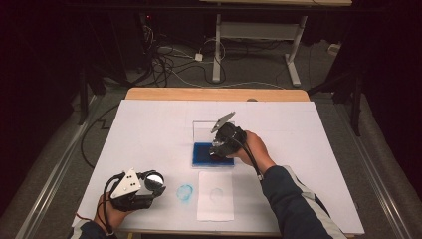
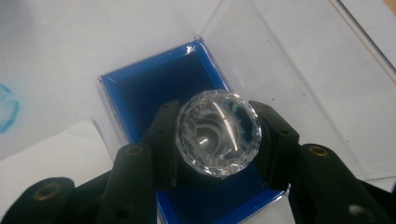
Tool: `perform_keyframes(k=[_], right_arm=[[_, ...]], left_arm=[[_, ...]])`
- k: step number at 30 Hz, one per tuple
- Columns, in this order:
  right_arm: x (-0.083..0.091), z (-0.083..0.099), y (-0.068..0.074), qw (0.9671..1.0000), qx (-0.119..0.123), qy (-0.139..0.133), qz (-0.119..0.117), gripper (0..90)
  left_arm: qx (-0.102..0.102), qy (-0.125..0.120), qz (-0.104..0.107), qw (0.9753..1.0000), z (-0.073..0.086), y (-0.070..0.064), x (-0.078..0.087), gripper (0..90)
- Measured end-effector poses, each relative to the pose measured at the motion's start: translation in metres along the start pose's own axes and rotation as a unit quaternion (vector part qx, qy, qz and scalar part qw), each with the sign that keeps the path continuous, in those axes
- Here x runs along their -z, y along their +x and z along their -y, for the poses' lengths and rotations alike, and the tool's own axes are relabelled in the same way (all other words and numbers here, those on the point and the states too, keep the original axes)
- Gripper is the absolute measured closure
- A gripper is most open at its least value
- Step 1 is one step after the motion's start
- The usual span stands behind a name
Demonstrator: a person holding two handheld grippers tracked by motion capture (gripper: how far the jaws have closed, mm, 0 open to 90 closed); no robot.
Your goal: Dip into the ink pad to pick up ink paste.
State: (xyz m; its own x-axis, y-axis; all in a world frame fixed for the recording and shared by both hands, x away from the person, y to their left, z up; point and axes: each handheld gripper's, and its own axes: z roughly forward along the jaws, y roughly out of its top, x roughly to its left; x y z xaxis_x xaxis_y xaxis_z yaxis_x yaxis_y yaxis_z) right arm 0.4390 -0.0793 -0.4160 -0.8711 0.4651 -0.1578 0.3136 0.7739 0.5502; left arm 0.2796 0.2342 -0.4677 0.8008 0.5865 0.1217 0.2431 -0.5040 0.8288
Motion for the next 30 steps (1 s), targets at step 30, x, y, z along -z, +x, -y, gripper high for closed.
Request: perform_keyframes(k=[30], right_arm=[[-0.0035, 0.0038, 0.0011, 1.0, 0.002, 0.001, 0.003, 56.7]], left_arm=[[-0.003, 0.001, 0.006, 1.0, -0.0005, -0.0012, -0.0007, 36.2]])
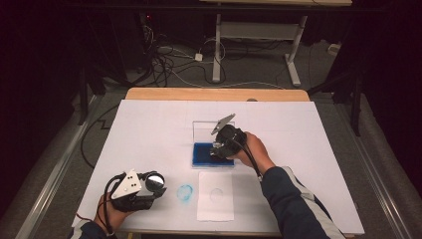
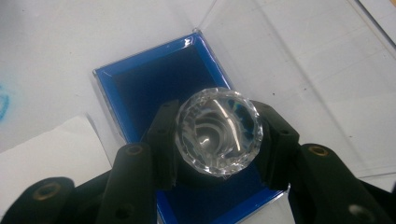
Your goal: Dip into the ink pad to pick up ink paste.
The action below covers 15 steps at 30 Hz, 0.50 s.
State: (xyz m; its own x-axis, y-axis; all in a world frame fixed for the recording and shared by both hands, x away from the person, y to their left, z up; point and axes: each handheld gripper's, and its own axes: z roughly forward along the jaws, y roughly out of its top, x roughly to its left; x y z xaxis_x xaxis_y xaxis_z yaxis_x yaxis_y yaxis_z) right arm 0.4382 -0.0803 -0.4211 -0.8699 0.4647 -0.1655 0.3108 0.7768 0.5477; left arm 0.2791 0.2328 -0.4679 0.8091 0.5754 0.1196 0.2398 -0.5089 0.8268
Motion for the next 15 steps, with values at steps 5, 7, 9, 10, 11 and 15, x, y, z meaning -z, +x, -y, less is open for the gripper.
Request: perform_keyframes(k=[5, 7, 9, 10, 11, 15], right_arm=[[0.0002, -0.0001, -0.0001, 1.0, -0.002, 0.003, 0.0, 56.8], [-0.0003, -0.0001, 0.0, 1.0, -0.002, 0.001, 0.0, 56.8], [-0.0004, -0.0001, -0.0001, 1.0, -0.001, 0.0, -0.001, 56.7], [-0.0004, 0.0, 0.0, 1.0, -0.001, 0.001, -0.001, 56.7], [-0.0004, 0.0, -0.0001, 1.0, -0.001, 0.001, -0.002, 56.7], [-0.0003, 0.0001, -0.0003, 1.0, -0.004, 0.002, -0.003, 56.7]], left_arm=[[-0.001, 0.0, 0.001, 1.0, -0.0002, -0.0006, -0.0002, 36.3], [-0.001, 0.0, 0.001, 1.0, -0.0003, -0.0006, -0.0002, 36.2], [-0.001, 0.0, 0.001, 1.0, -0.0004, -0.0007, -0.0003, 36.2], [-0.001, 0.0, 0.001, 1.0, -0.0003, -0.0008, -0.0004, 36.2], [-0.001, -0.001, 0.002, 1.0, -0.0003, -0.0008, -0.0003, 36.3], [-0.001, -0.001, 0.002, 1.0, -0.0003, -0.0009, -0.0002, 36.2]])
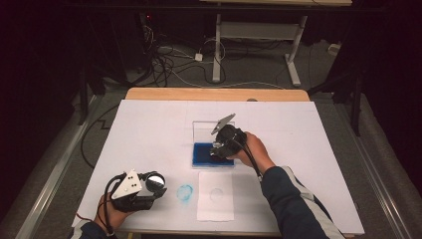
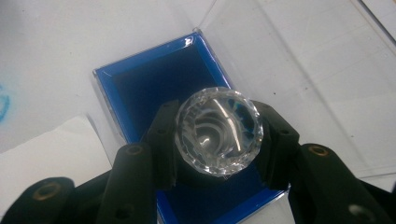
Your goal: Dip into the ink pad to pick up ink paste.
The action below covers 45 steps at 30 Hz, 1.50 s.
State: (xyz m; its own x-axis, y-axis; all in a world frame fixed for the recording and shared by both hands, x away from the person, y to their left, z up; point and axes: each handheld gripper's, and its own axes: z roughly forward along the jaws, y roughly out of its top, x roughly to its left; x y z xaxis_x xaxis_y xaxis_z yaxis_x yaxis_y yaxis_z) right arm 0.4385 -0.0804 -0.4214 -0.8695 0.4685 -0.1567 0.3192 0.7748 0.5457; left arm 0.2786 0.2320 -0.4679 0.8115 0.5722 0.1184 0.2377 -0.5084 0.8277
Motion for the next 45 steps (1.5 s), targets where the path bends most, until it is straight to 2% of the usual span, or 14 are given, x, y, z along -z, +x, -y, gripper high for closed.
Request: perform_keyframes(k=[18, 21, 22, 25, 35, 40, 45], right_arm=[[0.0, 0.001, 0.0, 1.0, -0.005, 0.0, -0.001, 56.6], [0.003, 0.0, -0.002, 1.0, 0.001, 0.009, -0.004, 56.7], [0.005, 0.0, -0.004, 0.9999, -0.006, 0.009, -0.005, 56.6], [0.013, -0.001, -0.005, 0.9999, -0.009, -0.002, -0.007, 56.6], [0.047, -0.01, 0.001, 0.9992, 0.006, -0.038, 0.001, 56.6], [0.048, -0.011, 0.001, 0.9992, 0.006, -0.04, 0.002, 56.6], [0.04, -0.01, 0.0, 0.9994, 0.007, -0.035, 0.007, 56.6]], left_arm=[[0.0, 0.003, 0.003, 1.0, 0.0, -0.001, -0.001, 36.2], [0.0, 0.003, 0.004, 1.0, 0.0, 0.0, -0.001, 36.2], [0.0, 0.004, 0.005, 1.0, 0.0, 0.0, -0.001, 36.3], [0.0, 0.002, 0.004, 1.0, -0.001, 0.0, -0.001, 36.2], [0.002, -0.002, 0.001, 1.0, -0.001, 0.0, 0.0, 36.2], [0.002, -0.003, 0.0, 1.0, -0.001, 0.001, 0.001, 36.2], [0.003, -0.004, -0.002, 1.0, -0.001, 0.001, 0.002, 36.2]])
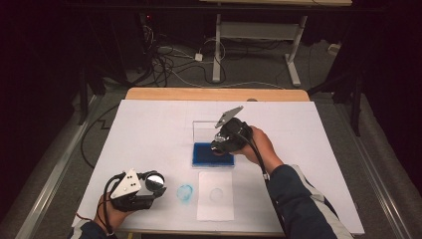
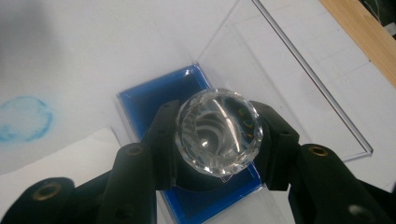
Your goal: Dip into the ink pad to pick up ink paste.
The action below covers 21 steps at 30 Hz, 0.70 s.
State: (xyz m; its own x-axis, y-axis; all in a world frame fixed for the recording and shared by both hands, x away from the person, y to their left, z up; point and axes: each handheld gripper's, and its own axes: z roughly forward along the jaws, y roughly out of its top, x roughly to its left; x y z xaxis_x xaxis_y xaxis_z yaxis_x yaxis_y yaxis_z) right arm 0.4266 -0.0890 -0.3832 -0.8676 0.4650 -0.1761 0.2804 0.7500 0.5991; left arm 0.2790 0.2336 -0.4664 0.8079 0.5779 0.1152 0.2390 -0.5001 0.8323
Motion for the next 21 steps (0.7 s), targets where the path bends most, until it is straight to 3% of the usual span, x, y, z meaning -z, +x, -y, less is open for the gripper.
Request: perform_keyframes(k=[5, 14, 15, 16, 17, 18, 21], right_arm=[[-0.015, 0.007, -0.003, 0.9998, -0.013, 0.011, -0.008, 56.6], [-0.035, 0.016, -0.004, 0.9994, -0.013, 0.029, -0.01, 56.6], [-0.036, 0.018, -0.004, 0.9996, -0.015, 0.022, -0.013, 56.6], [-0.036, 0.018, -0.004, 0.9996, -0.015, 0.02, -0.013, 56.6], [-0.036, 0.019, -0.003, 0.9996, -0.017, 0.02, -0.012, 56.6], [-0.037, 0.019, -0.003, 0.9997, -0.011, 0.017, -0.013, 56.6], [-0.036, 0.02, -0.002, 0.9996, -0.012, 0.021, -0.015, 56.6]], left_arm=[[-0.001, 0.001, 0.002, 1.0, 0.0, 0.0, 0.0, 36.2], [-0.003, 0.003, 0.003, 1.0, 0.0, 0.0, 0.0, 36.2], [-0.004, 0.003, 0.004, 1.0, 0.0, 0.0, 0.0, 36.2], [0.022, -0.011, 0.008, 0.9997, 0.001, -0.004, -0.002, 36.2], [0.016, -0.011, 0.006, 0.9998, 0.001, -0.003, -0.002, 36.2], [-0.004, 0.003, 0.004, 1.0, 0.0, -0.001, 0.0, 36.2], [-0.005, 0.004, 0.005, 1.0, 0.0, -0.001, -0.001, 36.2]])
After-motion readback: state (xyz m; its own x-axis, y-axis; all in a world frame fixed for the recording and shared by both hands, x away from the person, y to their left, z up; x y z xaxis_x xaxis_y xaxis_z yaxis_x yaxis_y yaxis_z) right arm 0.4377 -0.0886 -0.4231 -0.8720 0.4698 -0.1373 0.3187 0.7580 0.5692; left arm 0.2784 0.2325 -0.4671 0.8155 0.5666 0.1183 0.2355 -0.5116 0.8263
